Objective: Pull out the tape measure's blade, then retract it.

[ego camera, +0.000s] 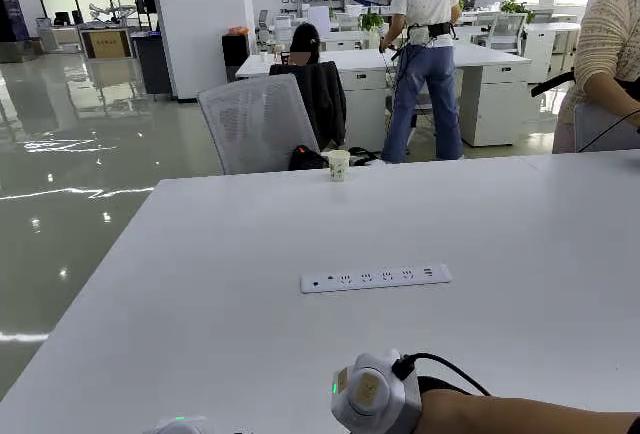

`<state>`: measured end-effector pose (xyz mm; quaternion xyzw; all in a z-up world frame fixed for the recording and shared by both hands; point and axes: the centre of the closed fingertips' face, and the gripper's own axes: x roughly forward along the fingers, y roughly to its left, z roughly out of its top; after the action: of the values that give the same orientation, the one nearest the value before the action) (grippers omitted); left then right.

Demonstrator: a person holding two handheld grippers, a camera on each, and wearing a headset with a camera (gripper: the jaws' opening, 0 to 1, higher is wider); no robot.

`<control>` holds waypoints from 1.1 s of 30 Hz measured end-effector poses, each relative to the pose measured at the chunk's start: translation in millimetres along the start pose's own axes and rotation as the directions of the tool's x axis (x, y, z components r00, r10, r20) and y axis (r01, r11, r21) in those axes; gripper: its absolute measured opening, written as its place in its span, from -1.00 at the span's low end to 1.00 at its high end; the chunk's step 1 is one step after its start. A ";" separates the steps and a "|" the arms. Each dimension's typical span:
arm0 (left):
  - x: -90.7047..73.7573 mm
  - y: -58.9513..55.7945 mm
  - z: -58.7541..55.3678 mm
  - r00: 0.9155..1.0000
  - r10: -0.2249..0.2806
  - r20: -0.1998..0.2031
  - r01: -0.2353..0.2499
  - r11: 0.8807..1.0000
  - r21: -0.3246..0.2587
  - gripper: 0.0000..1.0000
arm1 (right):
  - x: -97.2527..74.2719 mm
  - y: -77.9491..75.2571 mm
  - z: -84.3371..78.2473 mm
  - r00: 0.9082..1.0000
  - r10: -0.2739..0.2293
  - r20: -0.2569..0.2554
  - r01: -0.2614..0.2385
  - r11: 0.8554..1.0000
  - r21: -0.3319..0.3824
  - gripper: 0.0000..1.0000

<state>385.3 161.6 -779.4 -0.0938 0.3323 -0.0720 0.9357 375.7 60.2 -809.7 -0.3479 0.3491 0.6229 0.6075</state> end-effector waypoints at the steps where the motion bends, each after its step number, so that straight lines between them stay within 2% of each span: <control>1: 0.1 0.1 0.0 1.000 0.000 0.000 0.000 1.000 0.000 0.20 | -0.1 0.0 0.9 1.000 -0.001 0.003 0.001 1.000 0.001 -0.78; 33: -0.3 -0.5 0.0 1.000 -0.002 0.001 0.002 1.000 -0.001 0.20 | 8.5 1.4 15.4 1.000 -0.007 0.030 0.006 1.000 0.018 -0.78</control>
<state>385.1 161.2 -779.1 -0.0947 0.3319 -0.0728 0.9357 373.9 77.8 -809.0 -0.3342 0.3443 0.6231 0.6177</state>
